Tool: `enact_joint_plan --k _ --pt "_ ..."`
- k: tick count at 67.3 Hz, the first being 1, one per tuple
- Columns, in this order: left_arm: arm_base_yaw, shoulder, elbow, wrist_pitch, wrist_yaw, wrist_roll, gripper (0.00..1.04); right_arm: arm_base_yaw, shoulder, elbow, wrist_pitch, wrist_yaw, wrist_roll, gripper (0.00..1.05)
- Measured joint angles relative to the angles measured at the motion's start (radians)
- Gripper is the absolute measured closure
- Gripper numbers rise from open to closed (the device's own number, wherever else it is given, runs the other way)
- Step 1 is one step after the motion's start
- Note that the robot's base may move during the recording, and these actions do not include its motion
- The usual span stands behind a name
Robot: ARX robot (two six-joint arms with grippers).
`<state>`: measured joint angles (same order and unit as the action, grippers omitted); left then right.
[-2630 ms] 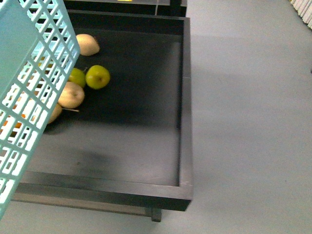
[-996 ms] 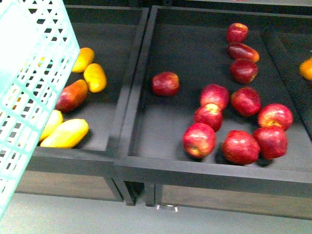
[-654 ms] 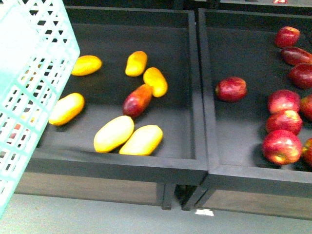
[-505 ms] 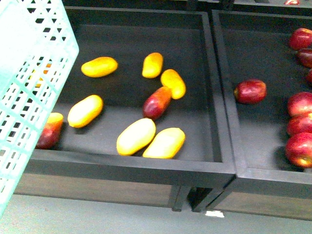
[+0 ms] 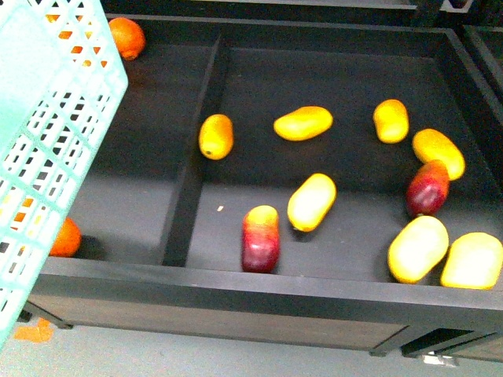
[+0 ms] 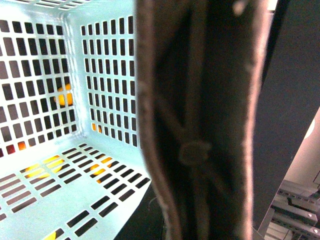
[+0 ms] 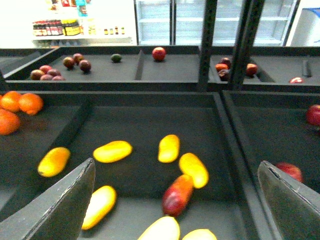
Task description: Pick mango and avocado into basket
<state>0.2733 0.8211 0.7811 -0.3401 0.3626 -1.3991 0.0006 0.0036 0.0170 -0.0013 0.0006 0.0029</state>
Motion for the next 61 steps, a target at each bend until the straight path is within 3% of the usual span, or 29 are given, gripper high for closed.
enact_joint_plan --k 51,56,61 --pt "0.008 0.003 0.001 -0.002 -0.009 0.019 1.00 -0.001 0.000 0.000 0.000 -0.005 0.000 0.09" --pt "-0.004 0.061 0.068 -0.163 0.091 0.189 1.00 -0.002 0.000 0.000 0.000 -0.004 0.000 0.09" --pt "-0.069 0.114 0.094 -0.182 0.108 0.323 1.00 -0.001 0.000 0.000 0.000 -0.001 0.000 0.09"
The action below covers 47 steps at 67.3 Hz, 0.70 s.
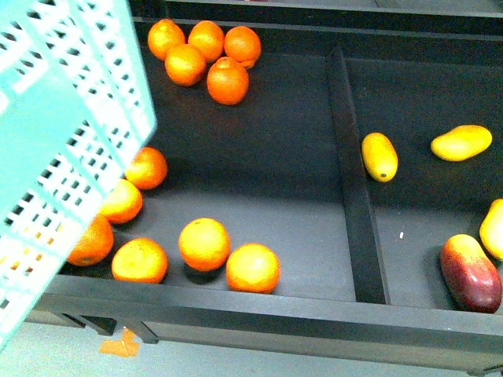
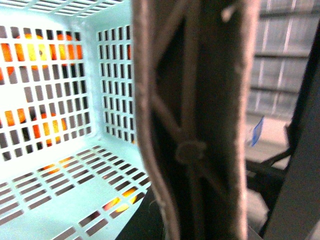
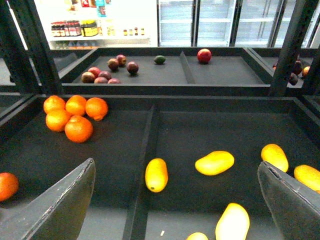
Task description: Pick mango and avocado into basket
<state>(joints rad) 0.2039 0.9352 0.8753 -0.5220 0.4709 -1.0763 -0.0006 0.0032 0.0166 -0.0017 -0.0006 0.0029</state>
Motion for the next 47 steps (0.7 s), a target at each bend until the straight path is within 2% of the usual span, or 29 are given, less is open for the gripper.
enact_joint_plan --k 4,9,14,19,25,37,47 --pt "-0.092 0.053 0.008 0.034 -0.051 0.092 1.00 0.000 0.000 0.000 0.000 0.000 0.000 0.09" --pt "-0.184 0.108 0.019 0.076 -0.128 0.124 1.00 0.000 0.000 0.000 0.000 0.001 0.000 0.09" --pt "-0.338 0.188 0.055 0.126 -0.203 0.157 1.00 0.000 0.000 0.000 0.000 0.000 0.000 0.09" --pt "-0.496 0.263 0.100 0.157 -0.218 0.154 1.00 0.000 0.000 0.000 0.000 0.000 0.000 0.09" --pt "-0.629 0.330 0.152 0.166 -0.212 0.139 1.00 0.000 0.000 0.000 0.000 0.001 0.000 0.09" --pt "-0.750 0.385 0.201 0.176 -0.236 0.146 1.00 0.000 0.000 0.000 0.000 0.000 0.000 0.09" --pt "-0.792 0.395 0.211 0.182 -0.253 0.167 1.00 0.000 0.000 0.000 0.000 0.000 0.000 0.09"
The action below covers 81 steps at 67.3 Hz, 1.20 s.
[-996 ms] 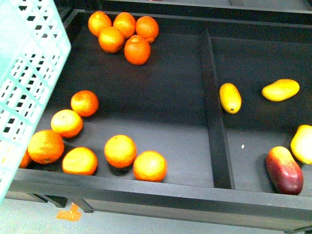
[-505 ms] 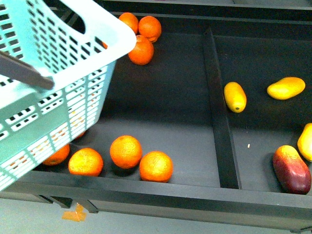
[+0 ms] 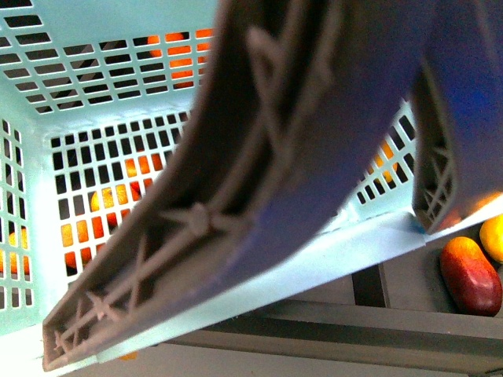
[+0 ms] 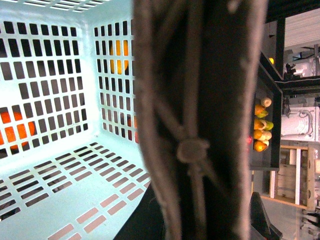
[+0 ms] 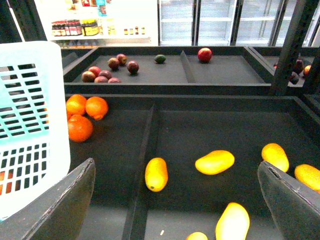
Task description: Pick mango and avocado into basket
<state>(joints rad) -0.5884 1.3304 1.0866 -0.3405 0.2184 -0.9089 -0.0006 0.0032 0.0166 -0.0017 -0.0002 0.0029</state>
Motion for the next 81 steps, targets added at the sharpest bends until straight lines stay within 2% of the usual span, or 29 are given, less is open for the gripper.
enact_joint_plan --k 26,32,37,43,48,55,63,69,81 --pt "-0.005 0.000 0.000 0.000 -0.002 0.004 1.00 0.000 0.005 0.002 -0.006 0.004 0.009 0.09" --pt "-0.005 0.000 0.000 0.000 -0.002 0.003 1.00 -0.047 0.158 0.103 -0.245 -0.020 0.129 0.09" --pt "-0.006 0.000 0.000 0.000 -0.003 0.005 1.00 -0.122 0.289 0.148 -0.299 -0.072 0.194 0.09" --pt "-0.007 0.000 0.000 0.000 0.000 0.007 1.00 -0.238 0.446 0.178 -0.229 -0.129 0.218 0.09" --pt "-0.007 0.000 0.000 0.000 -0.001 0.006 1.00 -0.334 0.609 0.214 -0.079 -0.143 0.214 0.09" --pt "-0.007 0.000 0.000 0.000 -0.002 0.007 1.00 -0.393 0.851 0.277 0.124 -0.133 0.211 0.09" --pt "-0.007 0.000 0.000 0.000 -0.002 0.006 1.00 -0.395 1.121 0.349 0.296 -0.097 0.202 0.09" --pt "-0.007 0.000 0.000 0.000 -0.002 0.007 1.00 -0.373 1.370 0.424 0.414 -0.097 0.138 0.09" --pt "-0.007 0.000 0.000 0.000 -0.002 0.007 1.00 -0.348 1.806 0.612 0.420 -0.103 -0.054 0.09"
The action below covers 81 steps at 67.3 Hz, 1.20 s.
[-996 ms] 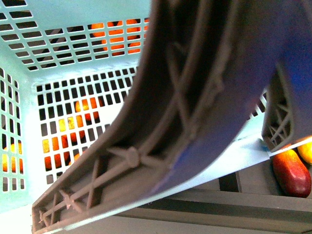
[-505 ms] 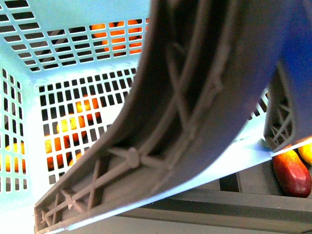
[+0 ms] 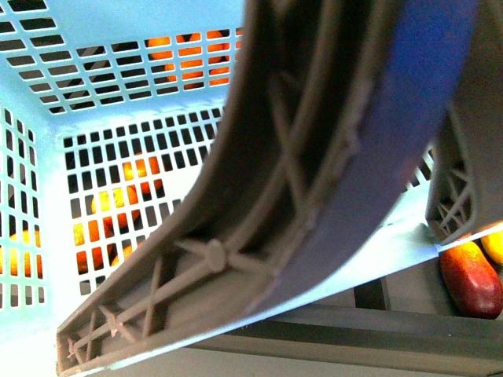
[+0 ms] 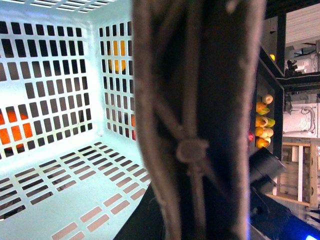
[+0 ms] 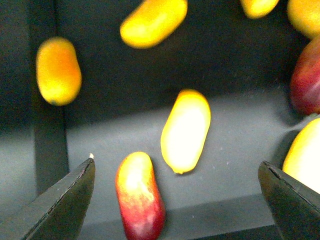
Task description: Pick mango and avocado into basket
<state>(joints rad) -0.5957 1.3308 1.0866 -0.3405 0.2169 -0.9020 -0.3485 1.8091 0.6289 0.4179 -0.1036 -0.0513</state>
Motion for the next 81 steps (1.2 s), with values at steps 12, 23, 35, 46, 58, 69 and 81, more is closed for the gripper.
enact_joint_plan --k 12,23,35,46,58,69,81 --pt "0.000 0.000 0.000 0.000 -0.001 0.000 1.00 0.001 0.230 0.151 -0.051 0.020 -0.095 0.09" --pt "0.000 0.000 0.000 0.000 -0.001 0.000 1.00 0.009 0.409 0.325 -0.130 0.040 -0.130 0.09" --pt "0.000 0.000 0.000 0.000 0.000 0.000 1.00 0.035 0.525 0.465 -0.200 0.061 -0.127 0.09" --pt "0.000 0.000 0.000 0.000 -0.001 0.000 1.00 0.043 0.592 0.536 -0.240 0.066 -0.100 0.09" --pt "0.000 0.000 0.000 0.000 -0.001 0.000 1.00 0.044 0.647 0.605 -0.276 0.077 -0.046 0.09" --pt "0.000 0.000 0.000 0.000 0.000 0.000 1.00 0.046 0.677 0.652 -0.295 0.077 -0.001 0.09" --pt "0.000 0.000 0.000 0.000 -0.001 0.000 1.00 0.048 0.710 0.709 -0.327 0.073 0.051 0.09"
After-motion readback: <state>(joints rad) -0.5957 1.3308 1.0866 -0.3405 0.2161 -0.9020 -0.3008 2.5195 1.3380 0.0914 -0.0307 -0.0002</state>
